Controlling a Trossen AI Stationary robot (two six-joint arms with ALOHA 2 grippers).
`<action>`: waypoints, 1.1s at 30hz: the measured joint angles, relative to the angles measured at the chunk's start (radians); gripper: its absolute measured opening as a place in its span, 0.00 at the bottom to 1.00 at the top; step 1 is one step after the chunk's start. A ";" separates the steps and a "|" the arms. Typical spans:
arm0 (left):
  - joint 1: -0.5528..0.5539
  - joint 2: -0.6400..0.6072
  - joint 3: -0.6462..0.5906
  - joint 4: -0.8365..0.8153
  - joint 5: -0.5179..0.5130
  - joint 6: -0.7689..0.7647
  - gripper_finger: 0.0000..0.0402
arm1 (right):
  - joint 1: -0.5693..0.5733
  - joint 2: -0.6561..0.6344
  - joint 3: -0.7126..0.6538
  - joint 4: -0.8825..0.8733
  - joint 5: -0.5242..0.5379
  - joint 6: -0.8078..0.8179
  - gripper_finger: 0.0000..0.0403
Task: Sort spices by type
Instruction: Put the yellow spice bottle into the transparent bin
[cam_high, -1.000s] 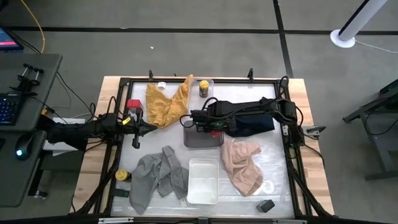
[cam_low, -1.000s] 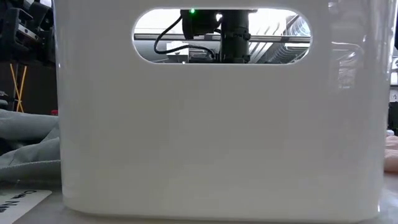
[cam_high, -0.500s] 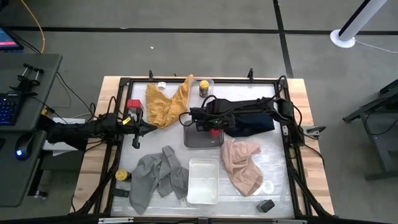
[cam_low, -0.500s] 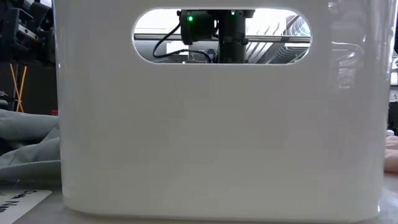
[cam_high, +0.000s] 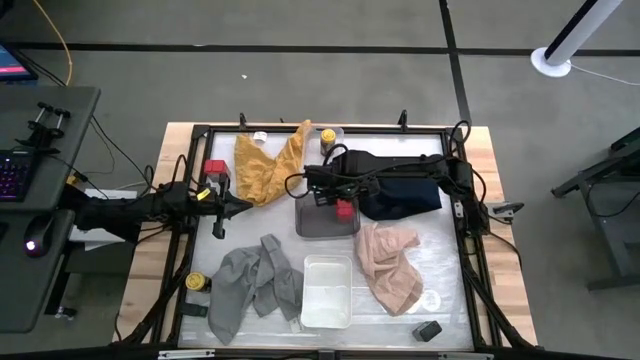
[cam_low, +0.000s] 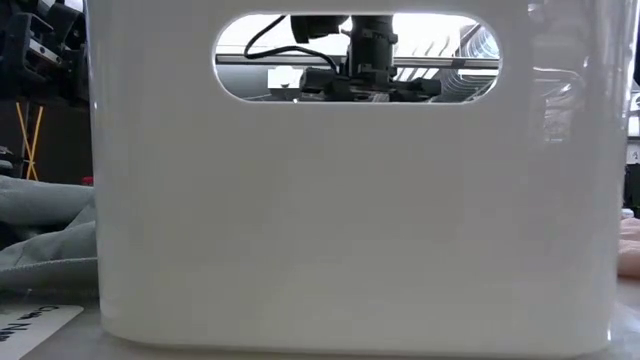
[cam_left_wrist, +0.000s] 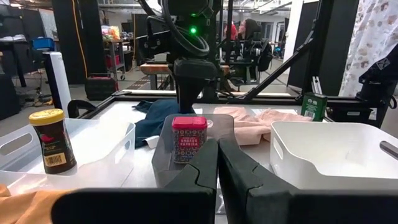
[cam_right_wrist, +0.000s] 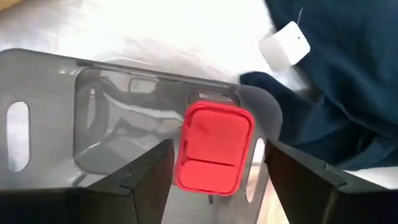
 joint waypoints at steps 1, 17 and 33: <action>0.000 0.000 0.000 0.000 0.000 0.000 0.00 | 0.000 0.000 0.000 0.001 0.006 -0.001 0.61; 0.000 0.000 0.000 0.009 -0.019 0.137 0.00 | 0.161 -0.187 -0.005 -0.216 0.162 -0.052 0.61; 0.000 0.018 0.002 0.322 -0.104 -0.333 0.00 | 0.391 -0.517 -0.426 -0.196 0.144 0.238 0.61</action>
